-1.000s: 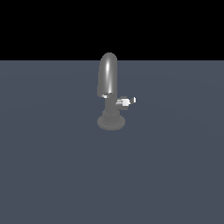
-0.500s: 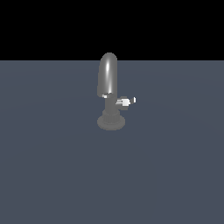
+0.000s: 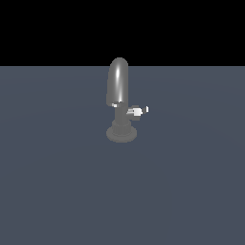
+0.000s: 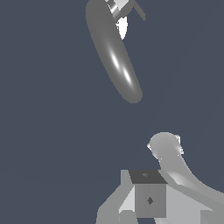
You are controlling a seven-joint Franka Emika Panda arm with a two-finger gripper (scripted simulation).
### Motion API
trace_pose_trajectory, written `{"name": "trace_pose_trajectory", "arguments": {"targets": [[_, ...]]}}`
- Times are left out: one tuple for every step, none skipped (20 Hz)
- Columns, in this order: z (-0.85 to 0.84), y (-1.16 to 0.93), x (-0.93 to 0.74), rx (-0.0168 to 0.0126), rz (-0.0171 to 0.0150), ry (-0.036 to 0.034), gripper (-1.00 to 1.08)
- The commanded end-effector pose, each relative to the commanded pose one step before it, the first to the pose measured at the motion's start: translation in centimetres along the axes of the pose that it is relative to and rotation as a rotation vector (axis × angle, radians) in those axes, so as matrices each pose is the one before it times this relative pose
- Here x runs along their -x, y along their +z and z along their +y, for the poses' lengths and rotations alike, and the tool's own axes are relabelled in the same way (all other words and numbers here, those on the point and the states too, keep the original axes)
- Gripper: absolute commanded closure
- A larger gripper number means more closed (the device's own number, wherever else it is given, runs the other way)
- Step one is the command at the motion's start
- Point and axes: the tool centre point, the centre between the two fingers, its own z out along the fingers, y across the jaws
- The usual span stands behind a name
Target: Turn on the faucet by rotating a designated handle.
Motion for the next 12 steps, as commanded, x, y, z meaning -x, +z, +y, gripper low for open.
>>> {"name": "trace_pose_trajectory", "arguments": {"targets": [[-0.418,-0.051,-1.372,-0.01695,-0.04375,0.03819,1.08],[-0.17,-0.024,-0.543,-0.00685,-0.0174,0.01513,1.08],[-0.17,-0.024,-0.544,-0.00688,-0.01746,0.01517,1.08],[-0.17,-0.025,-0.547,-0.00691,-0.01753,0.01523,1.08],[-0.171,-0.025,-0.548,-0.00694,-0.0176,0.01527,1.08],[-0.171,-0.026,-0.55,-0.00698,-0.01768,0.01532,1.08],[-0.171,-0.026,-0.553,-0.00701,-0.01776,0.01538,1.08],[-0.172,-0.027,-0.554,-0.00705,-0.01784,0.01544,1.08],[-0.172,-0.027,-0.557,-0.00709,-0.01793,0.0155,1.08],[-0.172,-0.028,-0.559,-0.00713,-0.01802,0.01557,1.08],[-0.173,-0.028,-0.563,-0.00718,-0.01813,0.01565,1.08],[-0.173,-0.029,-0.565,-0.00723,-0.01824,0.01573,1.08]]}}
